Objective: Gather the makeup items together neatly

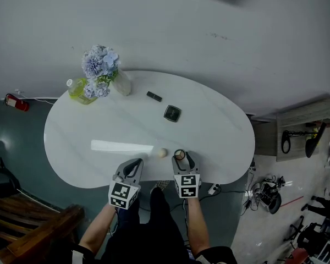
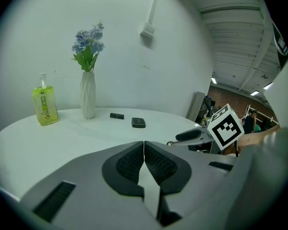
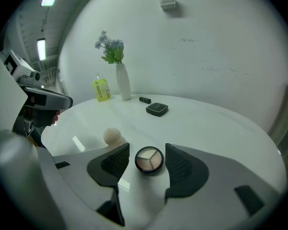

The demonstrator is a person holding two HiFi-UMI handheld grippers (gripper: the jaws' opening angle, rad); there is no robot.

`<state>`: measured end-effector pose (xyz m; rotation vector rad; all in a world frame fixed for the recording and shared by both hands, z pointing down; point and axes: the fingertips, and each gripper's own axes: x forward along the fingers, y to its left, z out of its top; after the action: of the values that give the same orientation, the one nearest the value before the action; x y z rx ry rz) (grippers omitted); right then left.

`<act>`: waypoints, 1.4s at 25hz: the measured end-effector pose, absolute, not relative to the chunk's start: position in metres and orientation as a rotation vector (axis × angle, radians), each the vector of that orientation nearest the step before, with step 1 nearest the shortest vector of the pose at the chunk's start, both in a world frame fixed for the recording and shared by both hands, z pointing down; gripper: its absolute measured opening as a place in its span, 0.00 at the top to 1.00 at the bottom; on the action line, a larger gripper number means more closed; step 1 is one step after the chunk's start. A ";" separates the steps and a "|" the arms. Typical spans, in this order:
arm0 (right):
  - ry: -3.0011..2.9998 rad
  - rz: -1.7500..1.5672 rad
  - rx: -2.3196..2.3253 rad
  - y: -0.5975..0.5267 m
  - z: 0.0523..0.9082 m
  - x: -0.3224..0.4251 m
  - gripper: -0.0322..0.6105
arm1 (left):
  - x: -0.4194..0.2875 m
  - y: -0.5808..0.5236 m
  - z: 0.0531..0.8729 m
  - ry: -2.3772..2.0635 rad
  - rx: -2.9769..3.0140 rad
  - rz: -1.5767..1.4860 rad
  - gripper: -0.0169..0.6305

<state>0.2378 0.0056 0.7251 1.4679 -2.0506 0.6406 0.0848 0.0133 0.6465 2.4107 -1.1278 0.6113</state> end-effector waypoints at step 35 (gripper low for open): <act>-2.172 0.237 1.944 0.046 0.491 0.217 0.87 | 0.071 0.018 0.482 -1.114 2.750 0.354 0.94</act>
<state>0.2173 0.0457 0.4910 1.9436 -2.1721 0.2369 0.0714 0.0179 0.4816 2.7497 -1.1138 0.3543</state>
